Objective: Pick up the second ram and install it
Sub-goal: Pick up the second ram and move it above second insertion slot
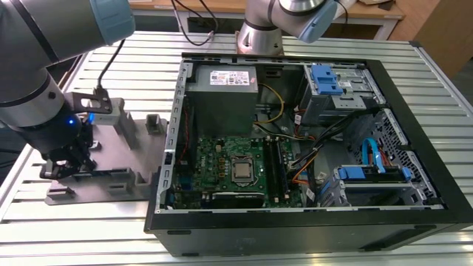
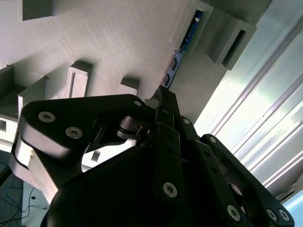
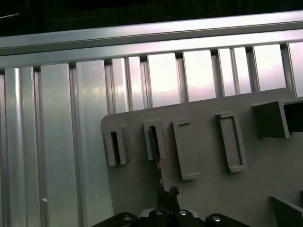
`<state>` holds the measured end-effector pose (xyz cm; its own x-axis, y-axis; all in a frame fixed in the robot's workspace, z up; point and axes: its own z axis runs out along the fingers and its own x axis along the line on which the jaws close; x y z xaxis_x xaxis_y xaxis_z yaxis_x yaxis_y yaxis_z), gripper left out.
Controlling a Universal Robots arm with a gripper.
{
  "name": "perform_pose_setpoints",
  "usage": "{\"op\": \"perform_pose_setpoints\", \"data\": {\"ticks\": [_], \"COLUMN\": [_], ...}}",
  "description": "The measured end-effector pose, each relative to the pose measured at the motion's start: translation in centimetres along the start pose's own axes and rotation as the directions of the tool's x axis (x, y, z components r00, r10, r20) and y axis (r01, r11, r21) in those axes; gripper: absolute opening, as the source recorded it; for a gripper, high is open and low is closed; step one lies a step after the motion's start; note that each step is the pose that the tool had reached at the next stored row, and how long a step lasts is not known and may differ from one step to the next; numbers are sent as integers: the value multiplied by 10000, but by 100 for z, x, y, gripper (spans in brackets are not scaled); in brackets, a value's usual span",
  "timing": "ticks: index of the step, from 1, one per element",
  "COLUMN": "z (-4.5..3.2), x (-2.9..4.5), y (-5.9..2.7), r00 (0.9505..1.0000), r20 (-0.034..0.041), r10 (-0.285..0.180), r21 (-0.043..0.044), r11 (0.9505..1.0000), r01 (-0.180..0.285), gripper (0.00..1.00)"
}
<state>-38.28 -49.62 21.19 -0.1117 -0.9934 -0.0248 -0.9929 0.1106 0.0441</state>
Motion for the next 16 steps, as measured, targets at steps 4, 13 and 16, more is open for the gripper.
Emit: {"op": "perform_pose_setpoints", "data": {"ticks": [4,13,16], "z": [0,0,0], "x": [0,0,0], "y": [0,0,0], "r00": [9997,9969,9948], "r20": [-10,-34,-44], "r10": [-237,-781,-1013], "r21": [-6,-20,-27], "r11": [9997,9969,9949], "r01": [237,781,1013], "gripper": [7,7,7]}}
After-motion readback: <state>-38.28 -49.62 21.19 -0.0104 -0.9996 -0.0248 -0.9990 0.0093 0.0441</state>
